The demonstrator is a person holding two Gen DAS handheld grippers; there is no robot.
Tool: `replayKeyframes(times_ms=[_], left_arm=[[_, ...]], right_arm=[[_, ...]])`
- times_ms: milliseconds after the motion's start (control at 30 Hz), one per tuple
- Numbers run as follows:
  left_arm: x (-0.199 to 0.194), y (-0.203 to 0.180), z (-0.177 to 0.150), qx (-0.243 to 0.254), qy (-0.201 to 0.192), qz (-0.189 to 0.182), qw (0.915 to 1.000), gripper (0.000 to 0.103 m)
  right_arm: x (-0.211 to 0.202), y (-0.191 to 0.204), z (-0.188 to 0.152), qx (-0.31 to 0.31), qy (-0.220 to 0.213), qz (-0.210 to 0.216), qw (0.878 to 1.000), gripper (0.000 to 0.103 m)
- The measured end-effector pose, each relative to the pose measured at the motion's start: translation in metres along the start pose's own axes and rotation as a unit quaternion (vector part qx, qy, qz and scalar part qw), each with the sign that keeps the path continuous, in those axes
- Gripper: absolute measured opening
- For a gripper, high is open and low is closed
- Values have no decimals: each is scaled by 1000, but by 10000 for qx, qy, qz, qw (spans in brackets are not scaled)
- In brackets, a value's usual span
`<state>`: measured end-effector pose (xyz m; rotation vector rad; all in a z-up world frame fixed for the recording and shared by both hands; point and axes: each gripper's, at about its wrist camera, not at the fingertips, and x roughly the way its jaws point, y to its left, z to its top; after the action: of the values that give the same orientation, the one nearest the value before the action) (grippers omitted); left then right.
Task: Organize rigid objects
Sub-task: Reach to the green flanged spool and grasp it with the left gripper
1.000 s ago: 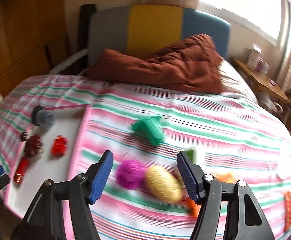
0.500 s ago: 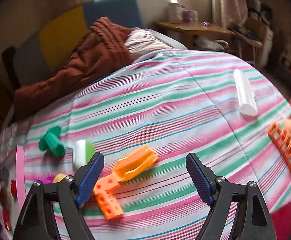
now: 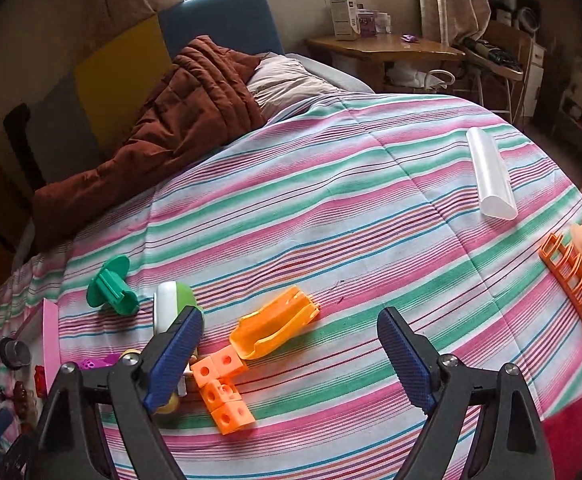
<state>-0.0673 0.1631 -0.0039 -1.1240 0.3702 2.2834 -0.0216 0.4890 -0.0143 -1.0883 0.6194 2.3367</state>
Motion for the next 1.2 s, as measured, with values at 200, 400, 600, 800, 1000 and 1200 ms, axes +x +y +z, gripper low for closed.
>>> replayKeyframes(times_ms=[200, 400, 600, 800, 1000, 1200], left_arm=[[27, -21, 42, 572, 52, -140, 9983, 82], [72, -34, 83, 960, 202, -144, 9951, 84], [119, -51, 105, 1332, 482, -178, 9898, 85], [143, -63, 117, 1581, 550, -208, 9857, 85], [168, -60, 124, 1557, 778, -250, 9844, 85], [173, -56, 120, 1230, 855, -489, 9875, 64]], right_arm=[[0, -2, 0, 140, 64, 127, 9998, 90], [-1, -1, 0, 188, 97, 255, 9995, 91], [3, 0, 0, 172, 207, 352, 9990, 91], [3, -1, 0, 215, 283, 473, 9982, 91], [4, 0, 1, 235, 318, 520, 9979, 92], [6, 0, 1, 195, 306, 445, 9984, 92]])
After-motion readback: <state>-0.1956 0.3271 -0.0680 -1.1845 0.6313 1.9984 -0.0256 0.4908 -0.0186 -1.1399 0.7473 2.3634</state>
